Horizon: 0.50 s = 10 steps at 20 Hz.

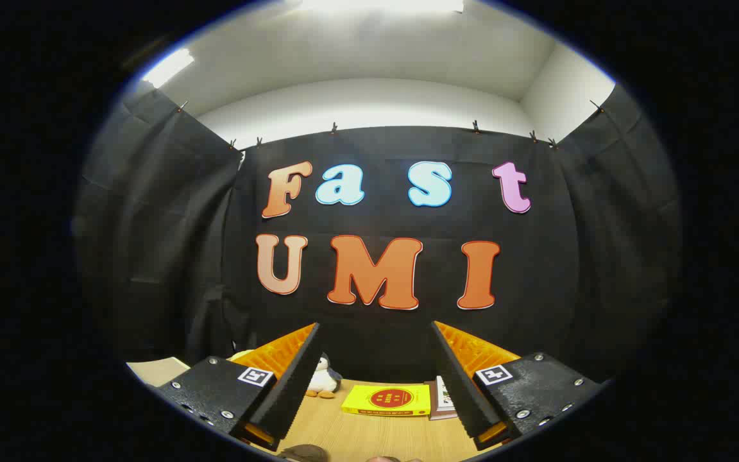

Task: Open the storage box then place both shoes into the box .Put the left shoe in first, then the right shoe, with the right side of both shoes facing outward in a uniform manner.

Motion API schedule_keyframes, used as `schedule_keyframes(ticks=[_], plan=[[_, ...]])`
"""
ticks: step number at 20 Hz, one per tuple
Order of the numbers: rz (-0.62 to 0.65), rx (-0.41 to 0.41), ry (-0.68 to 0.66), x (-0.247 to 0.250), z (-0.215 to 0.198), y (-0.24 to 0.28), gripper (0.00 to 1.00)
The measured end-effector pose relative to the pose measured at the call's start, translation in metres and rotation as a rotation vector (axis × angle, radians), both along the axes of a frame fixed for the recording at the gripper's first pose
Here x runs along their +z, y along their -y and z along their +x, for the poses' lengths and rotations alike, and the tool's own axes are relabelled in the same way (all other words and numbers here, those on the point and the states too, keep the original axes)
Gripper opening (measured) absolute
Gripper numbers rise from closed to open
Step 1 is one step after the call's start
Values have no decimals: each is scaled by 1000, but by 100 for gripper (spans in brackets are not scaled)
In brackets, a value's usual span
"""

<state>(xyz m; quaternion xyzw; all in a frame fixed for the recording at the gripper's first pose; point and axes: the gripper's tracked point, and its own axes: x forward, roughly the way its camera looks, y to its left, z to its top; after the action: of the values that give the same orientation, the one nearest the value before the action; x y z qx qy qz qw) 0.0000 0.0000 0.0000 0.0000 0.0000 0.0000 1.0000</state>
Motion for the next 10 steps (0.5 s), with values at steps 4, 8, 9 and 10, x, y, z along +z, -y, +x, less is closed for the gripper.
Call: schedule_keyframes(ticks=[4,8,9,10], plan=[[-26,-31,4,8,-4,7,99],[-29,-42,7,12,-8,11,99],[-37,-45,8,13,-7,11,99],[-44,-49,8,14,-8,13,99]])
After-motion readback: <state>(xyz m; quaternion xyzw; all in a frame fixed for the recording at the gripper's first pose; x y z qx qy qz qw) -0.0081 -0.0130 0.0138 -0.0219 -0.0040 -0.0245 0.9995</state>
